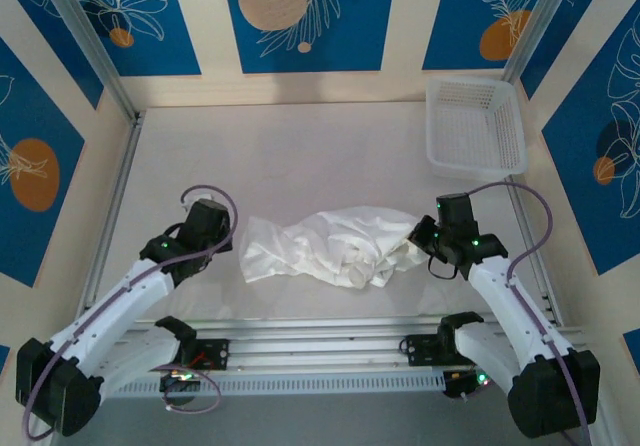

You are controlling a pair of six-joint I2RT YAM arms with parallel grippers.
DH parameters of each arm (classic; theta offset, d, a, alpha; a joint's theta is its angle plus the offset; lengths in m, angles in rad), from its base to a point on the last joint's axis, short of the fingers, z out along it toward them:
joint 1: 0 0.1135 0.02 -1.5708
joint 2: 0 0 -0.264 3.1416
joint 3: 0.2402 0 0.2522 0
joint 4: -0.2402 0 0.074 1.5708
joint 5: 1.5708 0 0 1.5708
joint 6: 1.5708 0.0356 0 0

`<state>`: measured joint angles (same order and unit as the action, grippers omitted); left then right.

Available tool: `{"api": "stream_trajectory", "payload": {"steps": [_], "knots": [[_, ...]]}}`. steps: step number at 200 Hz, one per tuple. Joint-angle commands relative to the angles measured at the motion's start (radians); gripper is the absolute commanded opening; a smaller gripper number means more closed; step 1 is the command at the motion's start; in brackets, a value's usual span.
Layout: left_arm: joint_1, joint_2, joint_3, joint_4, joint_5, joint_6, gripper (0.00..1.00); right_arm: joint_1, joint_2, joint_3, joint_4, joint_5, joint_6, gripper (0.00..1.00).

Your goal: Fold the inside-out t-shirt

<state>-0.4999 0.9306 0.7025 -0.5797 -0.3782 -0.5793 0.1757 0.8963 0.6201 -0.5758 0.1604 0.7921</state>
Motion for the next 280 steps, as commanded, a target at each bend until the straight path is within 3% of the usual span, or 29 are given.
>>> {"api": "stream_trajectory", "payload": {"steps": [1,19,49,73,110,121,139,159,175,187,200,220,242,280], "knots": [[-0.020,0.051,0.088,0.154,0.208,0.171,0.44,-0.013,0.019,0.036,0.021,-0.009,-0.042,0.00],[-0.084,0.219,0.190,0.176,0.396,0.293,0.53,-0.018,0.053,0.050,0.031,-0.044,-0.051,0.02],[-0.185,0.474,0.325,0.096,0.394,0.367,0.56,-0.018,0.075,0.055,0.055,-0.089,-0.047,0.03],[-0.207,0.560,0.319,0.090,0.398,0.361,0.56,-0.019,0.085,0.055,0.056,-0.093,-0.054,0.04],[-0.241,0.605,0.229,0.261,0.625,0.288,0.63,-0.020,0.108,0.050,0.066,-0.104,-0.059,0.04],[-0.255,0.631,0.209,0.307,0.600,0.268,0.67,-0.020,0.114,0.050,0.073,-0.112,-0.055,0.04],[-0.259,0.672,0.183,0.358,0.446,0.237,0.68,-0.019,0.118,0.046,0.081,-0.126,-0.047,0.04],[-0.250,0.699,0.157,0.450,0.368,0.203,0.62,-0.020,0.116,0.047,0.086,-0.138,-0.046,0.04],[-0.250,0.700,0.144,0.510,0.354,0.193,0.50,-0.020,0.110,0.054,0.078,-0.142,-0.056,0.04],[-0.250,0.702,0.143,0.533,0.361,0.187,0.32,-0.021,0.104,0.057,0.068,-0.133,-0.057,0.04],[-0.249,0.697,0.143,0.539,0.371,0.182,0.00,-0.021,0.093,0.059,0.060,-0.124,-0.059,0.04],[-0.245,0.619,0.130,0.513,0.358,0.180,0.00,-0.023,0.068,0.070,0.034,-0.098,-0.054,0.04],[-0.226,0.421,0.144,0.382,0.276,0.180,0.00,-0.023,0.010,0.119,-0.002,-0.068,-0.043,0.05],[-0.206,0.093,0.289,0.140,0.149,0.251,0.00,-0.005,-0.073,0.265,0.049,-0.189,-0.085,0.02]]}}
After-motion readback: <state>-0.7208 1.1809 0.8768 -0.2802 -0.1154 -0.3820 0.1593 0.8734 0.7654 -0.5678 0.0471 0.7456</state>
